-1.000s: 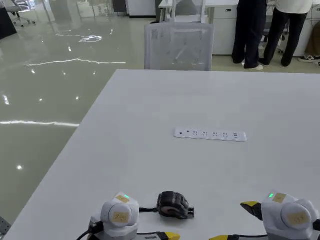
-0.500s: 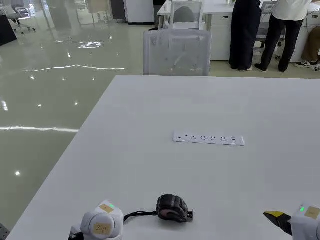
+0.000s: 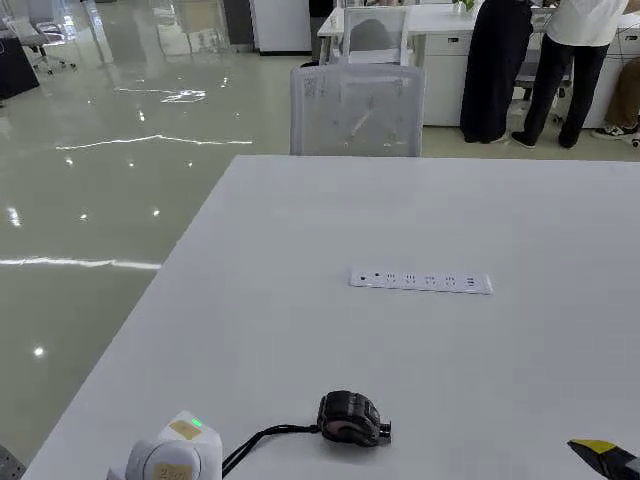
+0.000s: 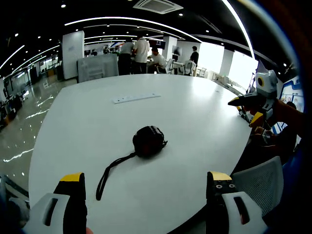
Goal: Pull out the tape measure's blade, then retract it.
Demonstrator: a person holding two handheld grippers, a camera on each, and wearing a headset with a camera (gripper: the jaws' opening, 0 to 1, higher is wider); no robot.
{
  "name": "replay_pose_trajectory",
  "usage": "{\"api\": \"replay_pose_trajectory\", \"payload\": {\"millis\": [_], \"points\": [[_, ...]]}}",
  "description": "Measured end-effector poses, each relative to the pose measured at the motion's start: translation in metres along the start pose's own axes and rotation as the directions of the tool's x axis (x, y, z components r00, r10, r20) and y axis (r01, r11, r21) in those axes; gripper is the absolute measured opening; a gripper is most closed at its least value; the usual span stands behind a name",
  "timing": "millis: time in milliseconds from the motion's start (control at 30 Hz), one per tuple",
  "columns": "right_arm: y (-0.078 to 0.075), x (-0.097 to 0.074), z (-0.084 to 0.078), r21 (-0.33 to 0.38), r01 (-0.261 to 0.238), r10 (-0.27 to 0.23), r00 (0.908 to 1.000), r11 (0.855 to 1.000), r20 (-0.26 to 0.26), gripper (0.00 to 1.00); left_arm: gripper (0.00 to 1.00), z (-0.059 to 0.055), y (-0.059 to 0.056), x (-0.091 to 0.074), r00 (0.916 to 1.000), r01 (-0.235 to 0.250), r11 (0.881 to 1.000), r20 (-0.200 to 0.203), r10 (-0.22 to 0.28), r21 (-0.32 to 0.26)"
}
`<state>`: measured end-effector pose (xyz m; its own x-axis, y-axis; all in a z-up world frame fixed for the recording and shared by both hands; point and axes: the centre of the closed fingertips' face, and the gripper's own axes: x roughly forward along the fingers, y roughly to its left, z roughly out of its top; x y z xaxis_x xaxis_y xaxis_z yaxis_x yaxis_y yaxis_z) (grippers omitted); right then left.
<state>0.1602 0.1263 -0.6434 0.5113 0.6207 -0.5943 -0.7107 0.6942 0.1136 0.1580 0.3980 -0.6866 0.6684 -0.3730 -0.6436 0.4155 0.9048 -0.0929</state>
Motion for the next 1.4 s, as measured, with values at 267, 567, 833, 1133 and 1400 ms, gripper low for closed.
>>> {"api": "replay_pose_trajectory", "payload": {"millis": [267,567,833,1133,1400], "points": [[0.002,-0.017,-0.003,-0.001,0.02,-0.02,0.9998,1.0,-0.007,0.88,1.0,-0.004,0.004,-0.02,1.0,-0.008,1.0,-0.004,0.008,0.007],[0.003,-0.033,-0.006,-0.006,0.044,-0.045,0.9988,0.999,-0.018,0.88,1.0,-0.005,0.007,-0.04,0.9996,-0.027,0.999,0.002,0.027,0.016],[0.009,-0.048,-0.002,-0.011,0.059,-0.059,0.9981,0.998,-0.02,0.89,1.0,-0.004,0.008,-0.052,0.9994,-0.034,0.999,0.004,0.033,0.029],[0.009,-0.059,-0.003,-0.014,0.073,-0.073,0.997,0.997,-0.026,0.88,1.0,-0.005,0.01,-0.059,0.9993,-0.037,0.998,-0.005,0.038,0.043],[0.005,-0.062,-0.01,-0.005,0.083,-0.083,0.9957,0.997,-0.041,0.88,1.0,-0.008,0.013,-0.061,0.9992,-0.039,0.998,-0.011,0.039,0.041]]}}
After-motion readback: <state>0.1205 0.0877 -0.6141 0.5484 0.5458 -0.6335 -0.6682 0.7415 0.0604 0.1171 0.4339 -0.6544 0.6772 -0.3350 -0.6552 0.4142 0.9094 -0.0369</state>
